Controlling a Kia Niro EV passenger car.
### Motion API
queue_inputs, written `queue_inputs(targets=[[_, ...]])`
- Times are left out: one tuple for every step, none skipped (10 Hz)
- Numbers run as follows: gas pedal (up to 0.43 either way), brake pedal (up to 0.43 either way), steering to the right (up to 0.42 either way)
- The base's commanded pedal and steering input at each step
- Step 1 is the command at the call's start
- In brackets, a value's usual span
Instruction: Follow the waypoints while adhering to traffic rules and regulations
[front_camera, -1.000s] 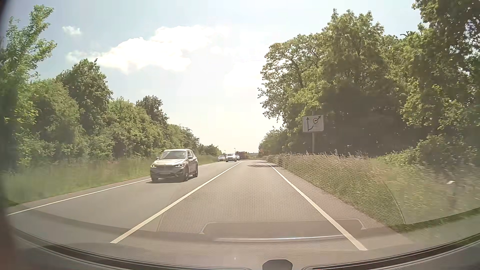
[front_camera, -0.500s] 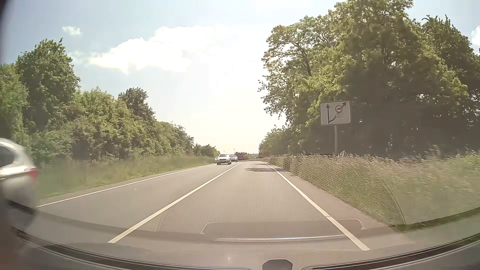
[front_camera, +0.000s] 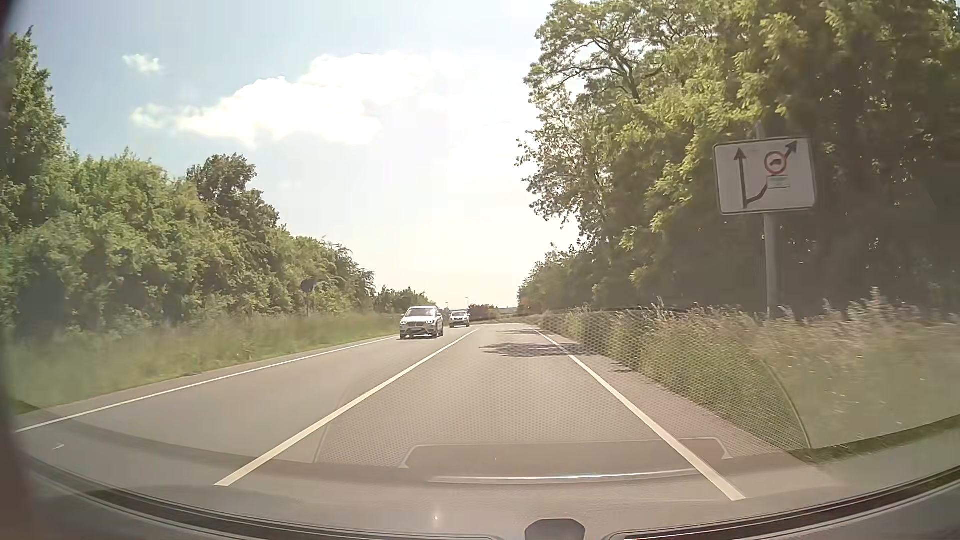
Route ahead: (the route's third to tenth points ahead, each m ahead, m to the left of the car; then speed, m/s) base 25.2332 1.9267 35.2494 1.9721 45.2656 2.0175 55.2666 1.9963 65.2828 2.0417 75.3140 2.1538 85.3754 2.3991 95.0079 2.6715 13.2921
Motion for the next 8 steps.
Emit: queue_inputs(targets=[[0.138,0.018,0.001],[0.138,0.018,0.001],[0.138,0.018,0.001],[0.130,0.018,0.001],[0.130,0.024,0.000],[0.118,0.024,0.000],[0.110,0.018,0.001],[0.110,0.018,0.001]])
